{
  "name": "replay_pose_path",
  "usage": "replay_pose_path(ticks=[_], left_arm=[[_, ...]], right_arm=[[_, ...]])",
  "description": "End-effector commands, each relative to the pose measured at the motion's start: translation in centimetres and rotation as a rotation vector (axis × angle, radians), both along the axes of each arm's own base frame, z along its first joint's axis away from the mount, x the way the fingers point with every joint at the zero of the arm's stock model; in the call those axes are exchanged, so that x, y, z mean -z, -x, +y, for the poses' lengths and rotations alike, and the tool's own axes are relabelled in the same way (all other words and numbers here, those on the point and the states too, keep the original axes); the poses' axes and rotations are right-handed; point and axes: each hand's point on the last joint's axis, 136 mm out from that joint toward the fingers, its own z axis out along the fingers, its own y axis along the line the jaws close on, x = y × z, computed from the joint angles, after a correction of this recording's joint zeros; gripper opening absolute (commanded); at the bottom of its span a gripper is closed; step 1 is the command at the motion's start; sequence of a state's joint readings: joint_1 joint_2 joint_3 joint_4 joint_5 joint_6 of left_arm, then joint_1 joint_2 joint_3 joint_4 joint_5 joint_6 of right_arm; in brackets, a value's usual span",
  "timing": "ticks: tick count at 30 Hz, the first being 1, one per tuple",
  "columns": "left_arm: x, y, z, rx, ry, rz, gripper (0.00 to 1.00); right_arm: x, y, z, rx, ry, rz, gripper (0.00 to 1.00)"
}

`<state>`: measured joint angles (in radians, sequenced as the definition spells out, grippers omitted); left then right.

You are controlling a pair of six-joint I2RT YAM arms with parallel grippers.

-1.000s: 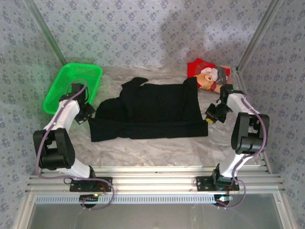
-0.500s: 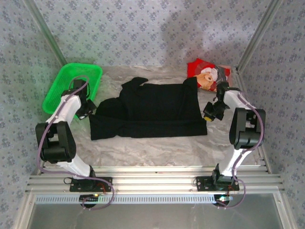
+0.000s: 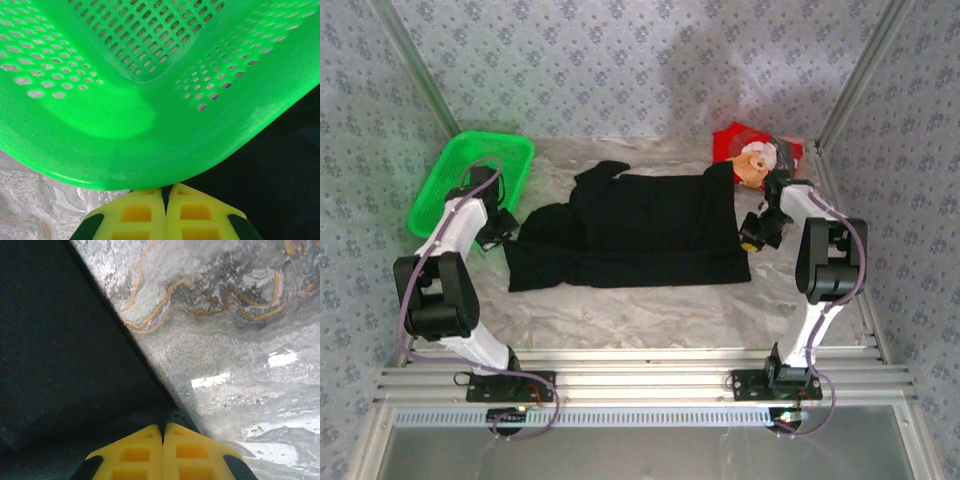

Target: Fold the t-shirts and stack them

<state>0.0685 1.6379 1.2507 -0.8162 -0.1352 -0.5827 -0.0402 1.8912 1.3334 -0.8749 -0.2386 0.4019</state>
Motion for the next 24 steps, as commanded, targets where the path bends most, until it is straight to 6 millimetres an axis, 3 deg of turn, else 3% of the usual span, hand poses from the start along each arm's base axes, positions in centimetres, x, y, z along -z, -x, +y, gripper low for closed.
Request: replay_pose_path(ticks=[1, 8, 19, 24], left_arm=[[-1.3, -2.1, -0.3, 0.041, -0.033, -0.034, 0.00], [-1.5, -4.0, -1.4, 0.092, -0.051, -0.026, 0.00], [0.2, -5.6, -2.7, 0.140, -0.035, 0.006, 0.00], [0.0, -6.9, -3.1, 0.166, -0.045, 0.006, 0.00]], right_arm=[[0.2, -0.4, -0.2, -0.018, 0.028, 0.015, 0.00], [0.8, -0.4, 0.0, -0.021, 0.027, 0.026, 0.00], [1.6, -0.6, 0.2, -0.022, 0.026, 0.037, 0.00], [1.9, -0.6, 0.1, -0.022, 0.027, 0.047, 0.00]])
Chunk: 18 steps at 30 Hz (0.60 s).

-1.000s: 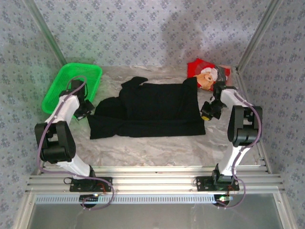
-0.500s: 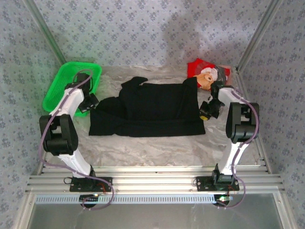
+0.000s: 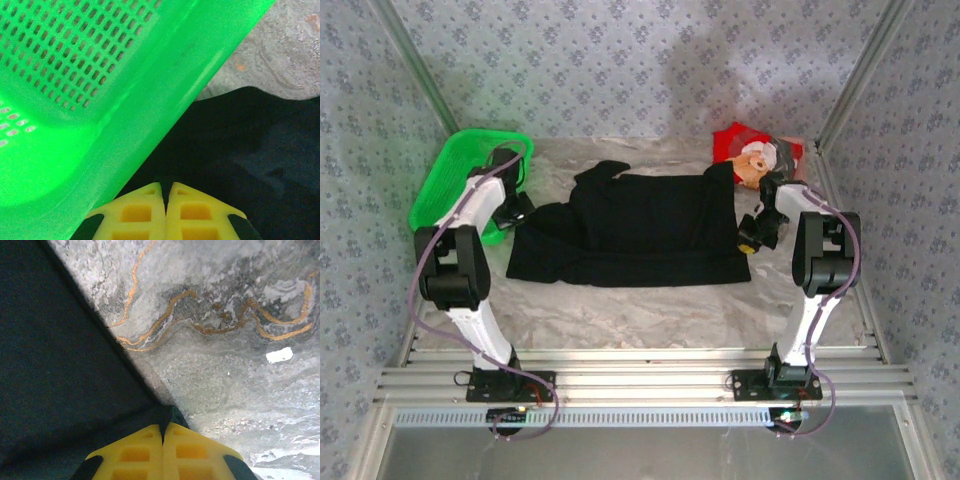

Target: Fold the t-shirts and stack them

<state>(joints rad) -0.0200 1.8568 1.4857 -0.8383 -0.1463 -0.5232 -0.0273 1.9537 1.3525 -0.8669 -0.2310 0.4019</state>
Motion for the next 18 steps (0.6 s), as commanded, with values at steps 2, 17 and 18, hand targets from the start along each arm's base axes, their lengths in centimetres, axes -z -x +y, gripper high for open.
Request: replay_pose_path(ticks=[2, 17, 18], left_arm=[[-0.6, -1.5, -0.1, 0.032, -0.018, -0.006, 0.00], [-4.1, -4.4, -4.0, 0.110, 0.151, -0.118, 0.61], [-5.8, -4.2, -4.7, 0.114, 0.187, -0.155, 0.70]], right_arm=[[0.3, -0.4, -0.2, -0.012, 0.024, 0.013, 0.00], [-0.7, -0.7, -0.1, 0.000, 0.014, -0.019, 0.36], [-1.8, -1.0, -0.1, -0.001, 0.010, -0.053, 0.44]])
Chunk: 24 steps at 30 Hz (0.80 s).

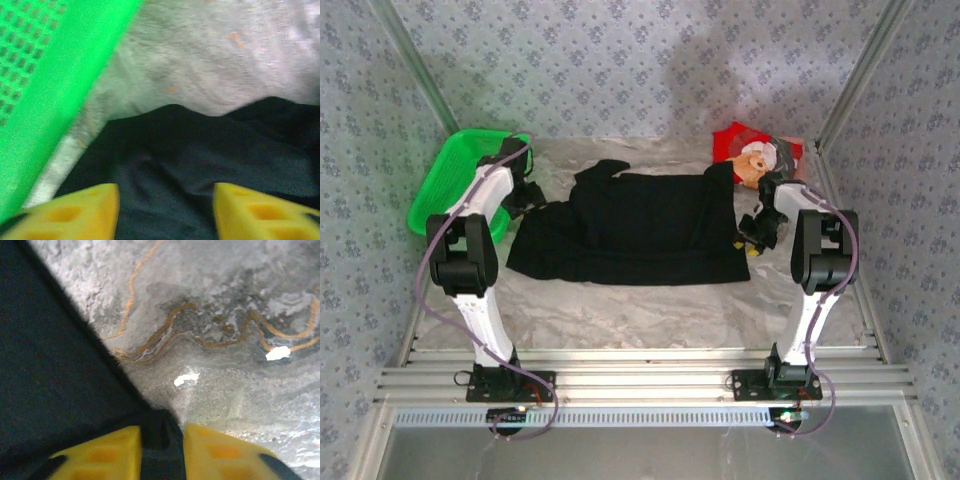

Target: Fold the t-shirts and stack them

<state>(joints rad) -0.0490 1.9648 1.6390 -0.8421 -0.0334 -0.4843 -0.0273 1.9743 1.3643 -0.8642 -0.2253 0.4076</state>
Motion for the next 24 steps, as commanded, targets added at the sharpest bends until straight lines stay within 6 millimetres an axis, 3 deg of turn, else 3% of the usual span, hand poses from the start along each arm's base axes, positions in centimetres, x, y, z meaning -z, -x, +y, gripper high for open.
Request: replay_pose_path(ticks=[1, 4, 6, 9, 12, 14, 17, 20, 24], left_arm=[[-7.0, -0.1, -2.1, 0.018, 0.137, -0.148, 0.84], [-11.3, 2.6, -3.4, 0.015, 0.228, -0.196, 0.93], [-13.0, 5.1, -4.3, 0.008, 0.296, -0.220, 1.00], [-13.4, 9.4, -4.5, -0.016, 0.332, -0.195, 1.00], [-11.6, 13.1, -4.4, -0.033, 0.346, -0.137, 1.00], [-9.8, 15.2, -4.0, -0.058, 0.348, -0.096, 0.98], [-6.6, 17.6, -3.2, -0.105, 0.368, -0.030, 0.94], [-3.5, 18.8, -1.7, -0.149, 0.342, 0.021, 0.90], [-0.3, 18.7, 1.0, -0.222, 0.306, 0.053, 0.86]], right_arm=[[-3.4, -0.9, 0.2, -0.010, 0.000, -0.095, 0.51], [-7.0, -0.5, 0.2, -0.027, -0.023, -0.174, 0.65], [-9.1, 0.7, 0.1, -0.032, -0.032, -0.206, 0.71], [-11.1, 3.1, 0.3, -0.033, -0.061, -0.227, 0.76], [-11.2, 5.9, 0.7, -0.022, -0.101, -0.209, 0.77], [-10.0, 8.1, 1.0, -0.004, -0.123, -0.173, 0.77], [-8.5, 9.7, 1.2, 0.030, -0.171, -0.160, 0.76], [-7.4, 10.3, 1.6, 0.044, -0.216, -0.164, 0.76], [-5.7, 10.0, 2.3, 0.042, -0.275, -0.171, 0.75]])
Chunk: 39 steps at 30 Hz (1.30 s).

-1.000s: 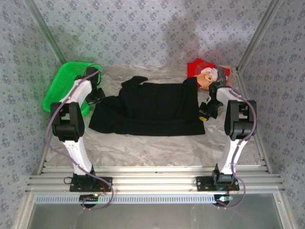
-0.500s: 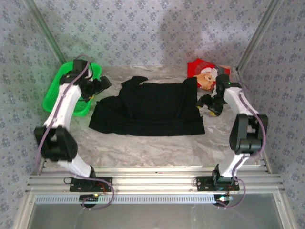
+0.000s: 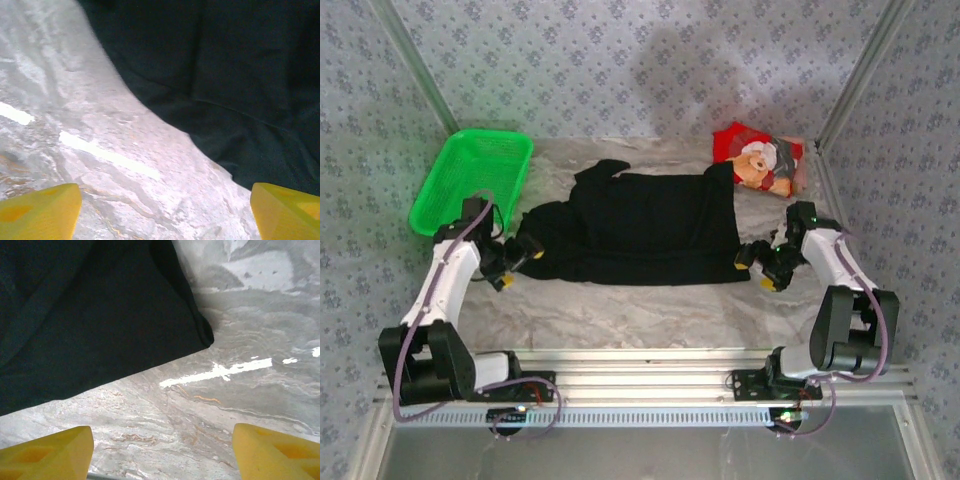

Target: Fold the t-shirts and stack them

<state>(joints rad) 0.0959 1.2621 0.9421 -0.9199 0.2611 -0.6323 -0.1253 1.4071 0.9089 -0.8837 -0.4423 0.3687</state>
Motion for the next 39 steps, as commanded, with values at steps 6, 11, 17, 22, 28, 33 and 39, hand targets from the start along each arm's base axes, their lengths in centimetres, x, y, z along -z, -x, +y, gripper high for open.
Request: replay_pose_path(ticks=[6, 11, 17, 22, 28, 33, 39], left_arm=[[3.0, -3.6, 4.9, -0.116, -0.078, -0.063, 0.81], [4.8, -5.9, 5.9, -0.162, -0.076, -0.093, 0.78], [7.1, -7.6, 6.3, -0.185, -0.059, -0.104, 0.74], [8.3, -7.9, 6.9, -0.205, -0.084, -0.091, 0.59], [8.8, -7.5, 6.8, -0.200, -0.100, -0.049, 0.10], [8.0, -5.1, 6.7, -0.217, -0.121, -0.045, 0.01], [7.9, -1.2, 6.0, -0.255, -0.117, -0.028, 0.00]], right_arm=[[3.0, -2.4, 1.3, 0.038, -0.122, -0.039, 0.71], [4.1, -3.3, 1.4, 0.062, -0.139, -0.014, 0.67], [5.3, -2.6, 1.1, 0.058, -0.100, 0.046, 0.64], [6.6, -3.4, 0.0, 0.101, -0.053, 0.043, 0.53], [7.0, -5.0, -1.7, 0.185, 0.022, 0.037, 0.15], [5.8, -4.3, -3.6, 0.249, 0.085, 0.018, 0.00], [4.5, -1.6, -6.1, 0.345, 0.122, 0.026, 0.00]])
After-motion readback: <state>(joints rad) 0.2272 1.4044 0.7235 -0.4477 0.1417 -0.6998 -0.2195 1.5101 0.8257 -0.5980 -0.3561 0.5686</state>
